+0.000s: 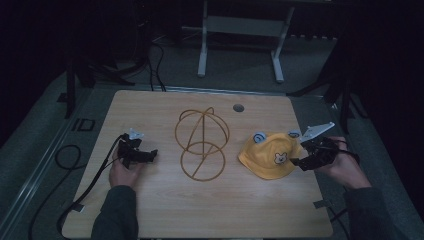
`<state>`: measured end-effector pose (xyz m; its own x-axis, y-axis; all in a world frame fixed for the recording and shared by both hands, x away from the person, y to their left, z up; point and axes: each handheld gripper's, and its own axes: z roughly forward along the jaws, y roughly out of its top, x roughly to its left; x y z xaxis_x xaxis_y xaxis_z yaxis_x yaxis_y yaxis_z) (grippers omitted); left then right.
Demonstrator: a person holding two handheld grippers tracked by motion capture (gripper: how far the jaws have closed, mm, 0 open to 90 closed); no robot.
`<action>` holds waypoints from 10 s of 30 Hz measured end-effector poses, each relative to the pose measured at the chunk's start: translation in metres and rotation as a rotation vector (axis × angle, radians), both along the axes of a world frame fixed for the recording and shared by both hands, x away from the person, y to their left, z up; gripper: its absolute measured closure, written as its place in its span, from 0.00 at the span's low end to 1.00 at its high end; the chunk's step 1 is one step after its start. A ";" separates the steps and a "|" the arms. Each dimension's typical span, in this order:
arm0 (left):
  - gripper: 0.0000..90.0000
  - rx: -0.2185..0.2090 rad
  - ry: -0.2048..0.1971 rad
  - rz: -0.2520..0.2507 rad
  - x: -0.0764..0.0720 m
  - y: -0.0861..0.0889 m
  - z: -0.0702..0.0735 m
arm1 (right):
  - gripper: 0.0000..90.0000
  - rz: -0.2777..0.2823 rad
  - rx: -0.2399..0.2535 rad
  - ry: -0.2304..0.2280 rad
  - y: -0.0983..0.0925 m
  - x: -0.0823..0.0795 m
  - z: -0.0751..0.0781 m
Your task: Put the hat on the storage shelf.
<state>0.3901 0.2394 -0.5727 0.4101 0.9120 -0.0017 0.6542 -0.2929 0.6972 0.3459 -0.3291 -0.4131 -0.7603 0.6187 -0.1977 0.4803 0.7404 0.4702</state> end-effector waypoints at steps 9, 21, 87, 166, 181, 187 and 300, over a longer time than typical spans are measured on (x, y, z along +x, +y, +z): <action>0.07 0.000 0.000 0.000 0.000 0.000 0.000 | 0.33 0.025 0.003 -0.006 0.007 0.007 0.009; 0.07 0.000 0.000 0.000 0.000 0.000 0.000 | 0.33 0.029 -0.004 -0.012 0.017 0.018 0.016; 0.07 0.000 0.000 -0.003 0.000 0.000 0.000 | 0.59 0.093 -0.137 0.141 0.052 0.091 -0.023; 0.07 0.001 0.002 -0.004 0.000 0.000 0.000 | 0.83 0.314 -0.065 -0.024 0.080 0.046 0.080; 0.07 0.002 0.001 -0.005 0.000 0.000 0.000 | 0.83 0.299 -0.011 -0.045 0.068 0.042 0.101; 0.07 0.002 0.001 -0.005 0.000 0.000 0.000 | 0.83 0.294 0.015 -0.059 0.063 0.040 0.109; 0.07 0.002 -0.001 -0.007 0.000 0.000 0.000 | 0.84 0.401 0.160 -0.158 0.114 0.028 0.190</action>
